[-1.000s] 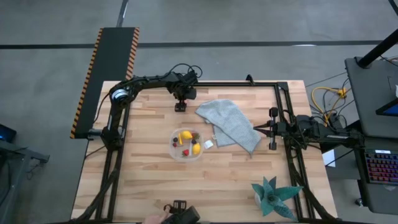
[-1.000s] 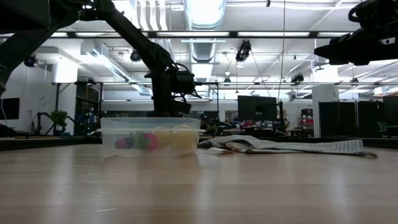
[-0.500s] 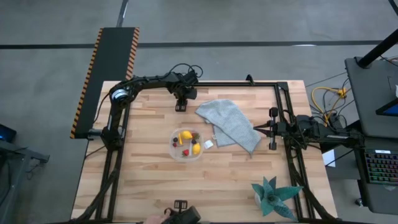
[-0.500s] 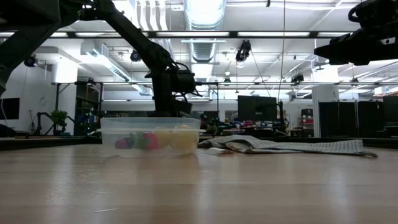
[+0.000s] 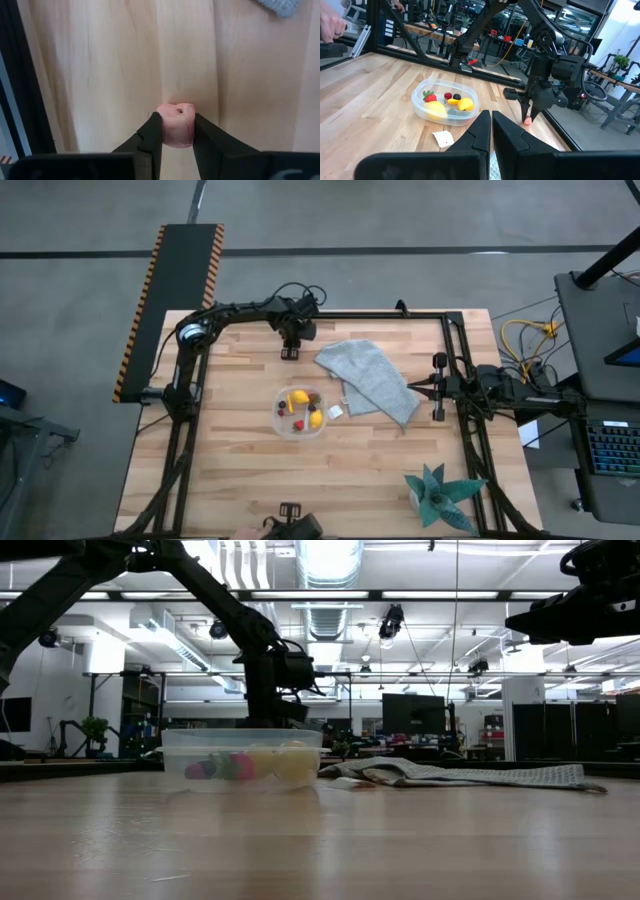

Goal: Pick and placing Produce into tupperware
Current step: Put the pink peach into the transparent bin

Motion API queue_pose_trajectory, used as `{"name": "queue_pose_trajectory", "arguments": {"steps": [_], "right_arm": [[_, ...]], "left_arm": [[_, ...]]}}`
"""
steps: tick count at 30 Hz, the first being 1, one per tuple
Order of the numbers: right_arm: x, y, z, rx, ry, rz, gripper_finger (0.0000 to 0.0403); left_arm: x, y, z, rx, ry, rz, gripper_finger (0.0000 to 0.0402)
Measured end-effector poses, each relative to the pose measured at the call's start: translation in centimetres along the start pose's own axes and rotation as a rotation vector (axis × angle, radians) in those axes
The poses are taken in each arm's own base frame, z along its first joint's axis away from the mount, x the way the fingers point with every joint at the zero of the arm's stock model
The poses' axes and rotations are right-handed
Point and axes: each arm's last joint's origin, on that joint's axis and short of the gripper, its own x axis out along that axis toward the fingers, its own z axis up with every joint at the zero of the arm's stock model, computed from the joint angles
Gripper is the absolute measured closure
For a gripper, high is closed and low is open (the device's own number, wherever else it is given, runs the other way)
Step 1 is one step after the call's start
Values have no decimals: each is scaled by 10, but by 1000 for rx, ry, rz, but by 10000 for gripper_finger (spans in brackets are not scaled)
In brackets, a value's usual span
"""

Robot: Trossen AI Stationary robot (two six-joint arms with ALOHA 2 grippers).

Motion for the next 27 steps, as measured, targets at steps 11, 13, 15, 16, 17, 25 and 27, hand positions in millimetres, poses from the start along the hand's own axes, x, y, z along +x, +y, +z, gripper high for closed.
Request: {"name": "queue_pose_trajectory", "arguments": {"steps": [11, 13, 15, 16, 17, 25, 27], "right_arm": [[0, 0, 0, 0, 0, 0, 394], [0, 0, 0, 0, 0, 0, 394], [0, 0, 0, -1, 0, 0, 394], [0, 0, 0, -1, 0, 0, 394], [0, 0, 0, -1, 0, 0, 394], [0, 0, 0, -1, -3, -1, 394], [0, 0, 0, -1, -4, -2, 394]], "left_arm": [[-48, -20, 18, 62, -16, 50, 343], [-64, -30, 22, 80, -50, 66, 344], [-83, -41, 26, 82, -94, 83, 344], [-91, -48, 28, 85, -110, 86, 344], [-98, -54, 30, 96, -125, 87, 344], [-139, -119, 45, 184, -232, 66, 344], [-143, -133, 46, 201, -236, 50, 344]]}}
